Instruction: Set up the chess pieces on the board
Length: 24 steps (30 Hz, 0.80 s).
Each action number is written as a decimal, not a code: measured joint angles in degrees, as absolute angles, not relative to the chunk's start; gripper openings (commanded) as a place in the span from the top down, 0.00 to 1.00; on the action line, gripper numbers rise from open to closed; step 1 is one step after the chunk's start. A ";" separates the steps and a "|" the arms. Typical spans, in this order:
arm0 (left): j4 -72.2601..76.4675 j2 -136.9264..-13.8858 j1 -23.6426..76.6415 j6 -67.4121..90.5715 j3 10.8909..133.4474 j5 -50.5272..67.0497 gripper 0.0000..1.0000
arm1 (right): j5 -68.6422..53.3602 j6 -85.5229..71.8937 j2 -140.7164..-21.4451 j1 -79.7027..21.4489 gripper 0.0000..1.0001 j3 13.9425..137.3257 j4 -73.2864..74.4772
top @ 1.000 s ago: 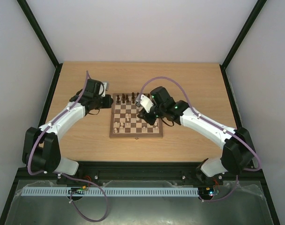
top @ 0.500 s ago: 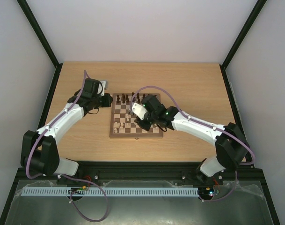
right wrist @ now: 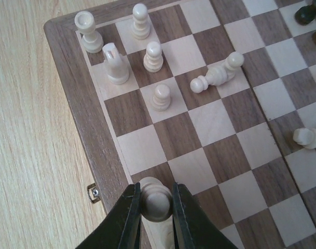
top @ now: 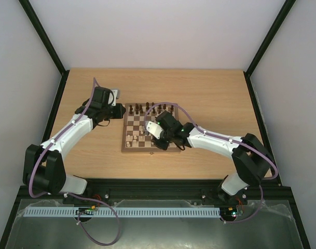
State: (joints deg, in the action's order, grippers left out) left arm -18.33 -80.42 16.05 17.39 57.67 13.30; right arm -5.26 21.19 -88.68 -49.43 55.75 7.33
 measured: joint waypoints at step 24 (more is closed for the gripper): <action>-18.33 -80.53 16.05 17.39 57.67 14.44 0.95 | -5.02 20.97 -92.75 -49.54 0.71 55.75 6.61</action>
